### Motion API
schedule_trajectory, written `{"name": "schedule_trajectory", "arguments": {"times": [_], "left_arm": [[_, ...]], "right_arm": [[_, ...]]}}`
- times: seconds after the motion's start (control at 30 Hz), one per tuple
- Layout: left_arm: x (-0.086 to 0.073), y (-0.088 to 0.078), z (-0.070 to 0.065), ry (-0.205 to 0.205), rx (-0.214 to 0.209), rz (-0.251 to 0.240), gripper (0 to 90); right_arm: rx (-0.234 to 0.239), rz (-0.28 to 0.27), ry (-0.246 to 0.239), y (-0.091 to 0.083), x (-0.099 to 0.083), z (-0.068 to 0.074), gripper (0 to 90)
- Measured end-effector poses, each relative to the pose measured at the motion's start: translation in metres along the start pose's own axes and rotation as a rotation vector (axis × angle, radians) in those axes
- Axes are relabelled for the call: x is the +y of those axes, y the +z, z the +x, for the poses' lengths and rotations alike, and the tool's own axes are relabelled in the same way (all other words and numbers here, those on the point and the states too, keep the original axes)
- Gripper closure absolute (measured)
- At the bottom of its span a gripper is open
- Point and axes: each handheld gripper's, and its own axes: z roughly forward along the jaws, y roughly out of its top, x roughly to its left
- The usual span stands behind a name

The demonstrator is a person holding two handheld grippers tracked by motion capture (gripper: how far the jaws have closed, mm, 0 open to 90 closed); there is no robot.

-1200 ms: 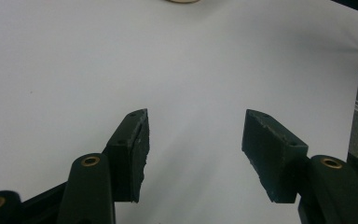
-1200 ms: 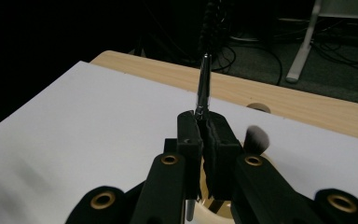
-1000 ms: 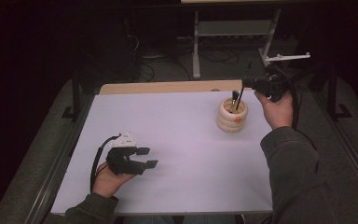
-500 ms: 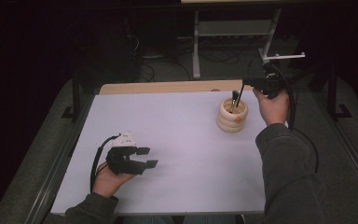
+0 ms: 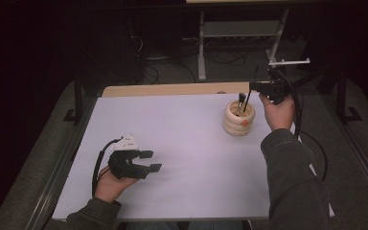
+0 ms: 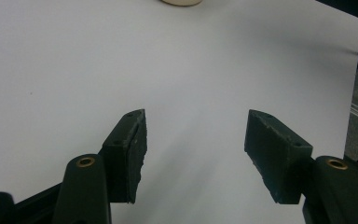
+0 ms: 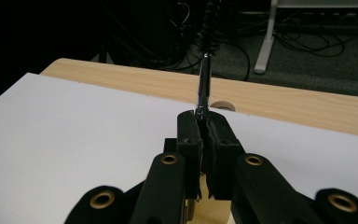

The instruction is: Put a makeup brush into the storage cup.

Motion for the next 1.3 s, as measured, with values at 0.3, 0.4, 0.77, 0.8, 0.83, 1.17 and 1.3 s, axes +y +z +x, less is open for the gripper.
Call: {"name": "schedule_trajectory", "arguments": {"times": [0.3, 0.4, 0.77, 0.8, 0.83, 1.17, 1.3], "left_arm": [[0.0, 0.001, 0.0, -0.003, -0.001, -0.002, 38.3], [0.0, 0.0, 0.0, -0.005, -0.001, 0.0, 38.2], [0.0, 0.001, 0.0, -0.003, 0.0, 0.0, 37.1], [0.0, 0.001, 0.0, -0.001, 0.001, 0.003, 37.1], [0.0, 0.001, 0.001, 0.0, 0.001, 0.003, 37.1], [-0.001, 0.002, 0.001, 0.003, 0.003, 0.004, 37.0], [0.0, 0.001, 0.001, -0.007, -0.002, 0.001, 36.7]], "right_arm": [[0.002, 0.011, 0.008, 0.01, -0.013, 0.001, 84.3], [0.002, 0.015, 0.006, 0.013, -0.015, 0.001, 84.3], [-0.002, 0.023, 0.015, 0.02, -0.025, 0.002, 84.1], [-0.003, 0.027, 0.015, 0.02, -0.026, 0.002, 84.1], [-0.004, 0.027, 0.008, 0.022, -0.027, 0.002, 84.0], [-0.002, 0.05, 0.017, 0.027, -0.039, -0.001, 83.8], [-0.008, 0.056, 0.016, 0.028, -0.041, -0.002, 83.8]]}}
